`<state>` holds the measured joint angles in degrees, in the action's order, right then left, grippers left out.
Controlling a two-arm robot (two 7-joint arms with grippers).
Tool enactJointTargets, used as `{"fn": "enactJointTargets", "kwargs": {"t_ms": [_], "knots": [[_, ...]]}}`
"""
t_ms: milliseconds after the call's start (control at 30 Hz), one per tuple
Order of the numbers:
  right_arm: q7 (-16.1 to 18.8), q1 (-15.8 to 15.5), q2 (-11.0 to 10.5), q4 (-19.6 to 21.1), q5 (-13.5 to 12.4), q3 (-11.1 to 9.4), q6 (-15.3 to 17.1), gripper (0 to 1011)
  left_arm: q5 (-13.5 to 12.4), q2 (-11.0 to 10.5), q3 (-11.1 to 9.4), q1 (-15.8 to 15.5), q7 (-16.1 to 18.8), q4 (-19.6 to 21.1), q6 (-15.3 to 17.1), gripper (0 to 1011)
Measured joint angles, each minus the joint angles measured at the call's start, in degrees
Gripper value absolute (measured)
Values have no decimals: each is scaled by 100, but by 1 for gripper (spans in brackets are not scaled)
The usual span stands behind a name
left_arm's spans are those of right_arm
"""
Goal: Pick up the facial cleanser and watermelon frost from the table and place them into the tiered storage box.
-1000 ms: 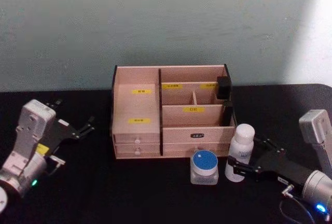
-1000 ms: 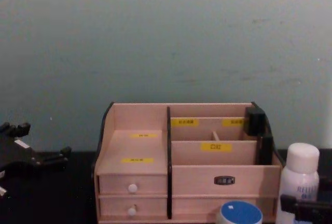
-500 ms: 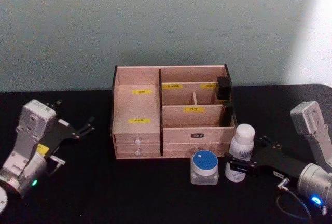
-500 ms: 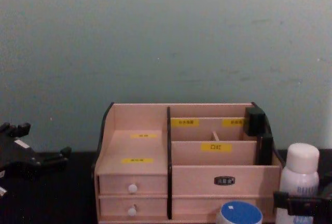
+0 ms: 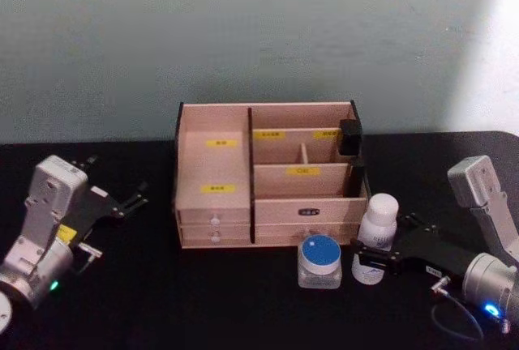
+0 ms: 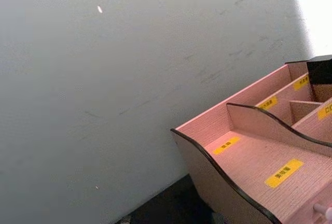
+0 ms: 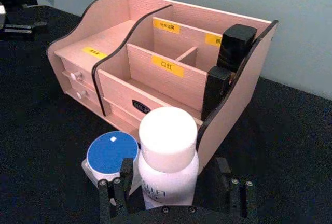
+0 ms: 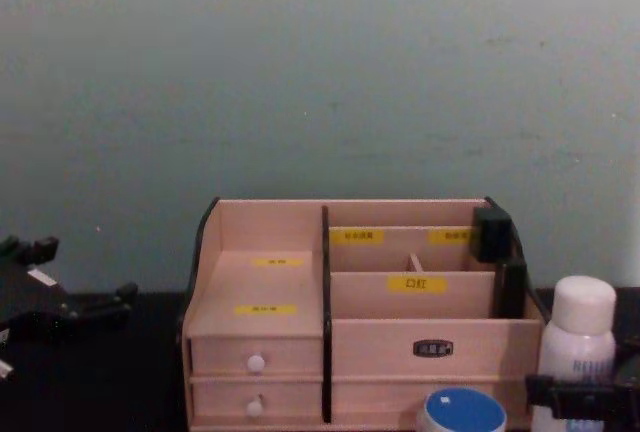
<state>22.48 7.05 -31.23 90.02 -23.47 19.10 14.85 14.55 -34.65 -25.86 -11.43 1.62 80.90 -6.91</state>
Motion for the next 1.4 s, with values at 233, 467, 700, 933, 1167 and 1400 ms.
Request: {"fn": "enactJointTargets", "kwargs": {"t_ms": [233, 467, 700, 933, 1167, 1400], "knots": [[-22, 7, 2, 0, 24, 4, 0, 1000, 0, 0, 0, 0, 0, 0, 0, 1001], [-19, 7, 1, 1, 21, 3, -1, 993, 0, 0, 0, 0, 0, 0, 0, 1002], [-15, 5, 0, 4, 14, 0, -4, 836, 0, 0, 0, 0, 0, 0, 0, 1001], [-11, 5, 0, 4, 10, -2, -4, 640, 0, 0, 0, 0, 0, 0, 0, 1001], [-10, 5, 0, 4, 7, -3, -4, 602, 0, 0, 0, 0, 0, 0, 0, 1001], [-9, 5, 0, 4, 4, -3, -4, 602, 0, 0, 0, 0, 0, 0, 0, 1001]]}}
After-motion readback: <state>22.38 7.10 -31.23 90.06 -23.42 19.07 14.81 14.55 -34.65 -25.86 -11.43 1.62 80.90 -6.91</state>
